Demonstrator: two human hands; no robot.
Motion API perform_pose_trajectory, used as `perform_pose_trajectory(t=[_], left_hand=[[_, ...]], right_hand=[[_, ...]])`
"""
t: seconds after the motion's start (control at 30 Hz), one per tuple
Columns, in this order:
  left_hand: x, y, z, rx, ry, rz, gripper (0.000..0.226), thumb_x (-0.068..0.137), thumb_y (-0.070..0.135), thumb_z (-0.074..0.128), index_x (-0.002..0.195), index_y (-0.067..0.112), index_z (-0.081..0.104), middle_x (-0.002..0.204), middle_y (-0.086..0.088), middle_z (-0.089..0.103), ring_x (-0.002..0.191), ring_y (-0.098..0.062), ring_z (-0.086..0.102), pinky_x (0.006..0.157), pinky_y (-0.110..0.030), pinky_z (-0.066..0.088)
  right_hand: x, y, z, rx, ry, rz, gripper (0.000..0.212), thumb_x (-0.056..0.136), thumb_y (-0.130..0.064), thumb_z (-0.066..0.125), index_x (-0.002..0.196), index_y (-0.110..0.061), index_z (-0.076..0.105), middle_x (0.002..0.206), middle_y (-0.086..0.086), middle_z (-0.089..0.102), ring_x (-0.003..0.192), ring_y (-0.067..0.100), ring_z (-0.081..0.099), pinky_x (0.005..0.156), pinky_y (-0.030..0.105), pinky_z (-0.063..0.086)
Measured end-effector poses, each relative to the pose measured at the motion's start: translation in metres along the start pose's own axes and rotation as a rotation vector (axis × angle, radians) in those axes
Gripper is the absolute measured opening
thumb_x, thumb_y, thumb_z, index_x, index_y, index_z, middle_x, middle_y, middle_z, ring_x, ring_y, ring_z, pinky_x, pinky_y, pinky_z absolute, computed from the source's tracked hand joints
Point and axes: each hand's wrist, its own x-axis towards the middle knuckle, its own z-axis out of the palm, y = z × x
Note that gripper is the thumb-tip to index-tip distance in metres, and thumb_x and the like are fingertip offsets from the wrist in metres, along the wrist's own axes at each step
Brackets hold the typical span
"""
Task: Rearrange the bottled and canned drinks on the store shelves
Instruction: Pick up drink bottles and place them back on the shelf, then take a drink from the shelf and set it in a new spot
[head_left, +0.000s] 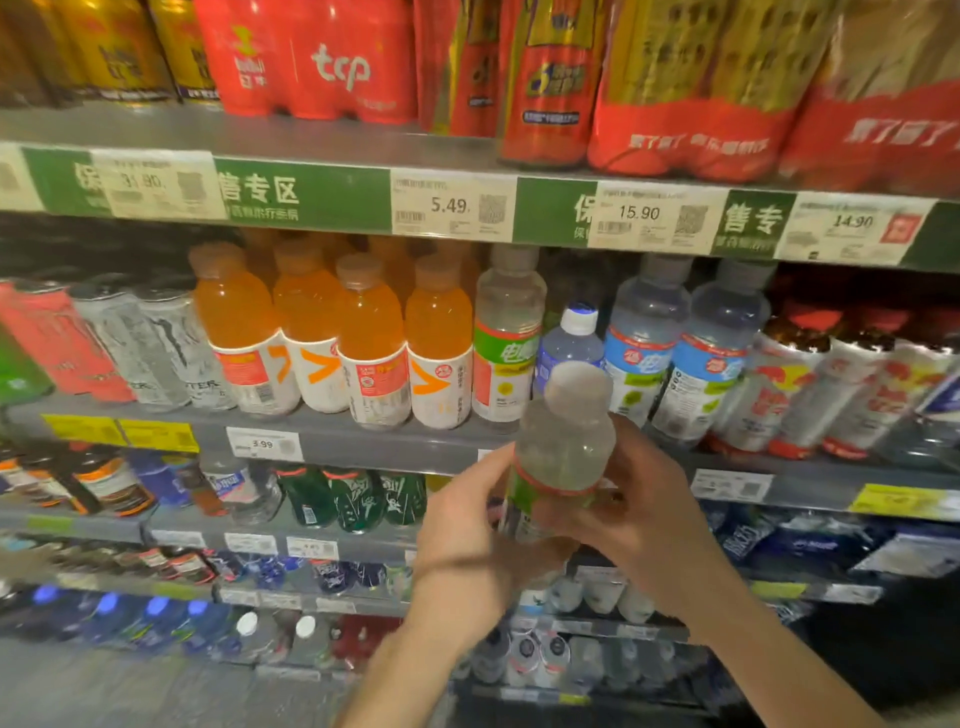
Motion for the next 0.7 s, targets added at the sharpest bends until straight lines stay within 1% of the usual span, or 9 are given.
perform_pose_trajectory(t=[0.1, 0.17, 0.23, 0.3, 0.4, 0.47, 0.57, 0.63, 0.7], left_hand=[[0.013, -0.001, 0.001, 0.053, -0.118, 0.069, 0.063, 0.060, 0.029, 0.091, 0.113, 0.051, 0.065, 0.106, 0.023, 0.072, 0.100, 0.000, 0.065, 0.087, -0.037, 0.058], [0.027, -0.001, -0.006, 0.217, -0.164, 0.203, 0.050, 0.073, 0.039, 0.080, 0.120, 0.046, 0.064, 0.114, 0.025, 0.068, 0.104, 0.005, 0.062, 0.089, -0.036, 0.057], [0.042, 0.001, -0.014, 0.320, -0.054, 0.324, 0.038, 0.088, 0.029, 0.071, 0.125, 0.034, 0.066, 0.123, 0.023, 0.064, 0.112, 0.004, 0.058, 0.097, -0.034, 0.051], [0.056, 0.011, -0.017, 0.328, 0.095, 0.419, 0.030, 0.098, 0.019, 0.062, 0.127, 0.023, 0.066, 0.121, 0.016, 0.062, 0.110, 0.002, 0.055, 0.096, -0.026, 0.046], [0.072, 0.036, -0.009, 0.466, 0.169, 0.491, 0.047, 0.097, 0.028, 0.063, 0.142, 0.020, 0.051, 0.137, 0.008, 0.053, 0.115, -0.002, 0.050, 0.096, -0.017, 0.043], [0.083, 0.049, 0.001, 0.597, 0.119, 0.466, 0.068, 0.095, 0.035, 0.066, 0.154, 0.022, 0.033, 0.155, 0.007, 0.037, 0.130, -0.008, 0.042, 0.099, -0.025, 0.042], [0.096, 0.062, 0.012, 0.735, 0.017, 0.377, 0.079, 0.095, 0.039, 0.062, 0.158, 0.024, 0.018, 0.162, 0.005, 0.025, 0.134, -0.024, 0.046, 0.097, -0.042, 0.047], [0.101, 0.062, 0.016, 0.797, -0.036, 0.383, 0.074, 0.094, 0.033, 0.062, 0.156, 0.023, 0.023, 0.158, 0.003, 0.031, 0.129, -0.029, 0.051, 0.092, -0.047, 0.049], [0.103, 0.058, 0.017, 0.757, -0.017, 0.447, 0.066, 0.090, 0.027, 0.064, 0.149, 0.020, 0.037, 0.146, -0.001, 0.041, 0.116, -0.032, 0.058, 0.082, -0.051, 0.052]], right_hand=[[0.001, -0.001, -0.008, 0.024, 0.104, -0.009, 0.056, 0.063, -0.006, 0.092, 0.108, -0.030, 0.068, 0.096, -0.016, 0.076, 0.092, 0.001, 0.070, 0.071, 0.015, 0.054], [0.001, 0.001, -0.015, 0.026, 0.139, -0.031, 0.053, 0.061, -0.018, 0.093, 0.108, -0.029, 0.070, 0.098, -0.014, 0.077, 0.093, 0.004, 0.071, 0.074, 0.021, 0.057], [0.000, 0.003, -0.021, 0.044, 0.174, -0.034, 0.055, 0.060, -0.029, 0.090, 0.111, -0.026, 0.071, 0.101, -0.011, 0.077, 0.096, 0.009, 0.072, 0.078, 0.027, 0.059], [0.000, 0.005, -0.026, 0.046, 0.198, -0.042, 0.055, 0.062, -0.028, 0.089, 0.114, -0.026, 0.070, 0.102, -0.011, 0.077, 0.096, 0.009, 0.072, 0.078, 0.025, 0.059], [0.001, 0.004, -0.033, 0.028, 0.200, -0.064, 0.053, 0.064, -0.018, 0.090, 0.113, -0.026, 0.070, 0.099, -0.013, 0.077, 0.092, 0.009, 0.072, 0.077, 0.022, 0.058], [0.004, 0.002, -0.037, 0.027, 0.208, -0.084, 0.053, 0.064, -0.016, 0.091, 0.112, -0.027, 0.070, 0.097, -0.013, 0.077, 0.089, 0.010, 0.072, 0.074, 0.024, 0.059], [0.008, -0.002, -0.041, 0.048, 0.218, -0.115, 0.052, 0.061, -0.023, 0.089, 0.109, -0.026, 0.071, 0.095, -0.012, 0.077, 0.086, 0.009, 0.072, 0.071, 0.021, 0.057], [0.010, -0.004, -0.042, 0.048, 0.211, -0.136, 0.053, 0.060, -0.027, 0.087, 0.110, -0.024, 0.070, 0.095, -0.012, 0.077, 0.087, 0.009, 0.072, 0.071, 0.019, 0.056], [0.012, -0.006, -0.043, 0.051, 0.211, -0.142, 0.055, 0.061, -0.027, 0.087, 0.112, -0.023, 0.070, 0.098, -0.011, 0.077, 0.091, 0.011, 0.073, 0.076, 0.024, 0.059]])
